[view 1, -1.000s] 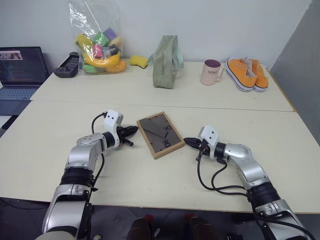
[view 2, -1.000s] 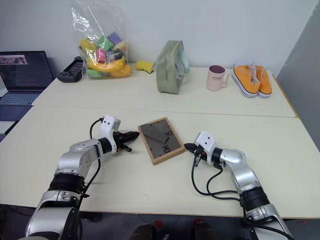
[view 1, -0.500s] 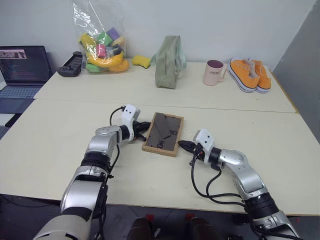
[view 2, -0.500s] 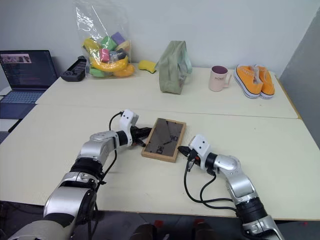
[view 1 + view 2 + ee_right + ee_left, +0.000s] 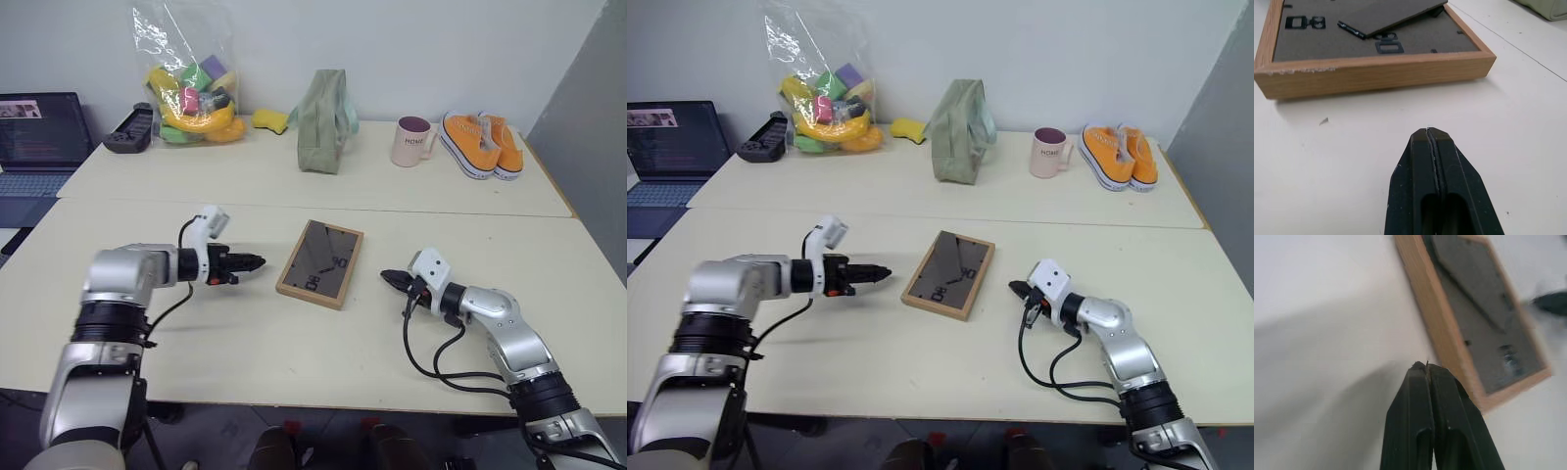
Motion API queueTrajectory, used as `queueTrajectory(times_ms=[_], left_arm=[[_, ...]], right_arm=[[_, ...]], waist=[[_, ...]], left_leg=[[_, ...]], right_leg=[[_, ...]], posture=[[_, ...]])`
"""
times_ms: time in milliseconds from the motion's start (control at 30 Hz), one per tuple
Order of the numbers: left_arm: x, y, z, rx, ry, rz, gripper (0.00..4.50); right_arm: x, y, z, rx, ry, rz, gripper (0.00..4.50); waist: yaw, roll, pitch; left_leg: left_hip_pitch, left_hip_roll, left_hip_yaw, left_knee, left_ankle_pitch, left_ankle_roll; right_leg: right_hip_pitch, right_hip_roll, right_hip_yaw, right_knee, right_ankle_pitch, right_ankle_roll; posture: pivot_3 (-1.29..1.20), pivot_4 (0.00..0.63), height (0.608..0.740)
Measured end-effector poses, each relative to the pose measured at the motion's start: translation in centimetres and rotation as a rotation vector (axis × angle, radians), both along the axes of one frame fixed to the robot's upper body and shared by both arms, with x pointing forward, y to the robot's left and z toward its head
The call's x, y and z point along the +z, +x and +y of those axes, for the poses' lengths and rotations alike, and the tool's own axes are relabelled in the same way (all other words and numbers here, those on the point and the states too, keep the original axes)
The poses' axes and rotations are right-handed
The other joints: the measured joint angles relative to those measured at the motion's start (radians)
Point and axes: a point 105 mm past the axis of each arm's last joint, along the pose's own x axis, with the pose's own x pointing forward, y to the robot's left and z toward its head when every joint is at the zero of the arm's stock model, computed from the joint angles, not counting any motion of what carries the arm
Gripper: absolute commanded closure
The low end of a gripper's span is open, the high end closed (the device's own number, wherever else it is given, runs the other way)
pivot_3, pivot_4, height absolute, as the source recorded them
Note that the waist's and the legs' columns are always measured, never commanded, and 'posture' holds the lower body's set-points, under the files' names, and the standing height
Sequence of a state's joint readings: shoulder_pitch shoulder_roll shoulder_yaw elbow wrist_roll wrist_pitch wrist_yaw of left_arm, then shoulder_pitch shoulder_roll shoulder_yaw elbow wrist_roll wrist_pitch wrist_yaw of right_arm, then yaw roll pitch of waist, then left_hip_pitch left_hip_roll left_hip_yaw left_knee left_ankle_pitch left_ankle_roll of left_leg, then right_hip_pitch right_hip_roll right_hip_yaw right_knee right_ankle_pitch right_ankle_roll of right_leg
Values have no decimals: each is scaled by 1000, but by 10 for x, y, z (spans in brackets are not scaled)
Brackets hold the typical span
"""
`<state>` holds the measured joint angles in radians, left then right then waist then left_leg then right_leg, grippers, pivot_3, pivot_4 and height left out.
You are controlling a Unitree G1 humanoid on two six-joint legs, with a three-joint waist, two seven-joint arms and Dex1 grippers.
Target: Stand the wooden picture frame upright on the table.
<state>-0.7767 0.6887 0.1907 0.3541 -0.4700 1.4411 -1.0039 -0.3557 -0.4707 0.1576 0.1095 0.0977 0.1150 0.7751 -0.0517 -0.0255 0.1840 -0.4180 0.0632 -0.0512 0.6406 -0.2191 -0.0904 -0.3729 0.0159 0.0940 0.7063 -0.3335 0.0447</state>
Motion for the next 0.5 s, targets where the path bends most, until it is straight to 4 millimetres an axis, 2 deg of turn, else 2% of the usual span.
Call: queueTrajectory(times_ms=[133, 233, 267, 333, 400, 500], left_arm=[[6, -12, -10, -26, -132, 97, 4452], [-5, -27, -16, -75, -180, 146, 4452], [-9, -32, -18, -88, -186, 161, 4162], [-15, -36, -17, -81, -179, 180, 3943], [-15, -36, -17, -75, -166, 178, 3423], [-17, -33, -9, -28, -146, 190, 2889]], right_arm=[[-5, -4, -4, 11, -17, 6, 4500], [-9, -7, -6, 28, -35, 8, 4500], [-10, -8, -6, 28, -36, 11, 4500], [-10, -9, -4, 34, -38, 13, 4500], [-11, -9, -3, 40, -38, 14, 4500], [-10, -10, -2, 46, -37, 7, 4500]], waist=[[-5, 0, 0], [-8, 0, 0], [-9, 0, 0], [-7, 0, 0], [-5, 0, 0], [-4, 0, 0]], left_leg=[[1, 1, 0, 0, 0, 0], [1, 1, 0, 0, 0, 0], [1, 1, 0, 0, 0, 0], [1, 1, 0, 0, 0, 0], [1, 1, 0, 0, 0, 0], [1, 0, 0, 1, 0, 0]], right_leg=[[-1, 0, 0, 1, 0, 0], [-1, 0, 1, 2, 0, 0], [-1, 0, 1, 3, 0, 0], [-1, 0, 1, 5, 0, -1], [-1, 0, 1, 5, 0, -1], [-1, 0, 1, 5, 0, -1]], posture=[[0, 150, 740], [0, 150, 740], [0, 150, 740], [0, 150, 740], [0, 150, 740], [0, 150, 740]])
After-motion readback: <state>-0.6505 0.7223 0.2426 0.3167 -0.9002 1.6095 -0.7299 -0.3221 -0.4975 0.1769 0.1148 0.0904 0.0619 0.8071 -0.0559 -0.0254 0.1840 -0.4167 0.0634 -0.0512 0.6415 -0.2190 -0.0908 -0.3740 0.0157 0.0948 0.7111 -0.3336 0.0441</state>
